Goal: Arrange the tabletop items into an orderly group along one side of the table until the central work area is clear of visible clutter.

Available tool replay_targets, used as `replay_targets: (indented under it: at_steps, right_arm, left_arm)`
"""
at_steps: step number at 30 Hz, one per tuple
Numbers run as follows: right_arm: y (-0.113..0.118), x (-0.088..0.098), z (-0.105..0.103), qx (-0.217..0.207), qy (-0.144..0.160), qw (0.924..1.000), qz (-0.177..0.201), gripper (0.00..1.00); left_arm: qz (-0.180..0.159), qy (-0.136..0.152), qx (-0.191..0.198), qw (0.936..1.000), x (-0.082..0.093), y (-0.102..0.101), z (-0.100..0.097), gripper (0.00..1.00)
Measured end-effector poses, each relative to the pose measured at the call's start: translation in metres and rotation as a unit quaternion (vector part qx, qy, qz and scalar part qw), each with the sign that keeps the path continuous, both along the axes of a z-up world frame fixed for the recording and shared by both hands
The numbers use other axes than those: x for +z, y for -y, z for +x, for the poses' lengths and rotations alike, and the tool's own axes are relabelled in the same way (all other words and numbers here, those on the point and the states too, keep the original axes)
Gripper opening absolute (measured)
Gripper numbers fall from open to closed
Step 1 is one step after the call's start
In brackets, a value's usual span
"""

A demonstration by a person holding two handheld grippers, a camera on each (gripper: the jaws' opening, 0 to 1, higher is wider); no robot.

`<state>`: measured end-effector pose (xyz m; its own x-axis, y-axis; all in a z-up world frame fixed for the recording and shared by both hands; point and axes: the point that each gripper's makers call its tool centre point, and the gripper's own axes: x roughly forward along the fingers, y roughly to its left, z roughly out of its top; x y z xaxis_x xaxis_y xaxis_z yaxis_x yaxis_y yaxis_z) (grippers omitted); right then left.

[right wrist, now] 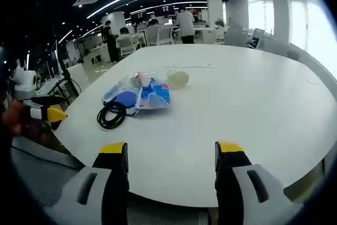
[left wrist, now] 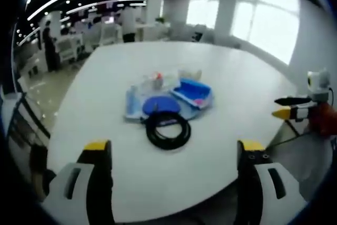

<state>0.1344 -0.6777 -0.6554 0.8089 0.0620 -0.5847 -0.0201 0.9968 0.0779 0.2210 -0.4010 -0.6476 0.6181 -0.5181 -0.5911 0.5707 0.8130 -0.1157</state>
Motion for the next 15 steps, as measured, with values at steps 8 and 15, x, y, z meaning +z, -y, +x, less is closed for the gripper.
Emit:
replay_targets:
  at_steps: [8, 15]
  right_arm:
    - [-0.0038, -0.0019, 0.0015, 0.013, -0.001, 0.9999, -0.010, 0.74]
    - [-0.0044, -0.0006, 0.0049, 0.025, 0.003, 0.9989, -0.039, 0.86]
  left_arm:
    - [-0.004, -0.001, 0.006, 1.0000, 0.0005, -0.0020, 0.0007, 0.96]
    - [-0.004, 0.000, 0.006, 1.0000, 0.0002, -0.0017, 0.0021, 0.96]
